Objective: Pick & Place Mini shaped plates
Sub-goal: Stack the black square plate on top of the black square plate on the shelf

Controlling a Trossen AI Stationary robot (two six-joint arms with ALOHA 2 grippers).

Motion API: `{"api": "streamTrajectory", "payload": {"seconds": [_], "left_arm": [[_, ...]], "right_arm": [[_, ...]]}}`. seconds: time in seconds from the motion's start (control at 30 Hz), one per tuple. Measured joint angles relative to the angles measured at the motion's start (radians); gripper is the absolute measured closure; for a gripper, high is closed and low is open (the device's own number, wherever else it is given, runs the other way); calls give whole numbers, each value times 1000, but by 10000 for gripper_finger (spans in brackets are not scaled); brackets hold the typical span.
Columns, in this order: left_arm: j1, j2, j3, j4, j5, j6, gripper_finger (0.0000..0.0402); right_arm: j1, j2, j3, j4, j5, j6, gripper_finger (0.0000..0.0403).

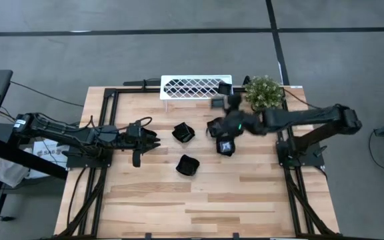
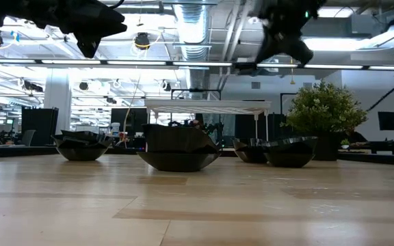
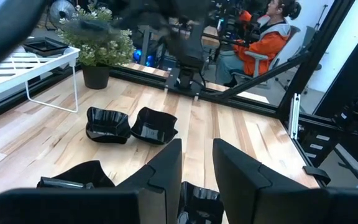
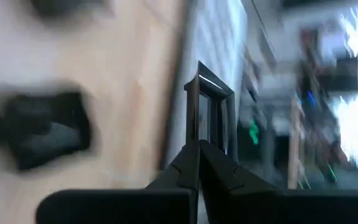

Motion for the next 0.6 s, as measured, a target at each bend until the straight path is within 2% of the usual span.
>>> {"api": "streamTrajectory", "payload": {"seconds": [0.13,0.3,0.4,0.6], "left_arm": [[0,0,0,3,0,0,309],[0,0,0,5,0,0,309],[0,0,0,5,0,0,309],[0,0,0,5,0,0,309]], "right_arm": [[-164,-72,-94,121,-6,-5,403],[-333,-82,-198,318,-52,-60,403],[-362,-43,-211,357,-95,-70,403],[-322,28,-212,433,-99,-116,403]]}}
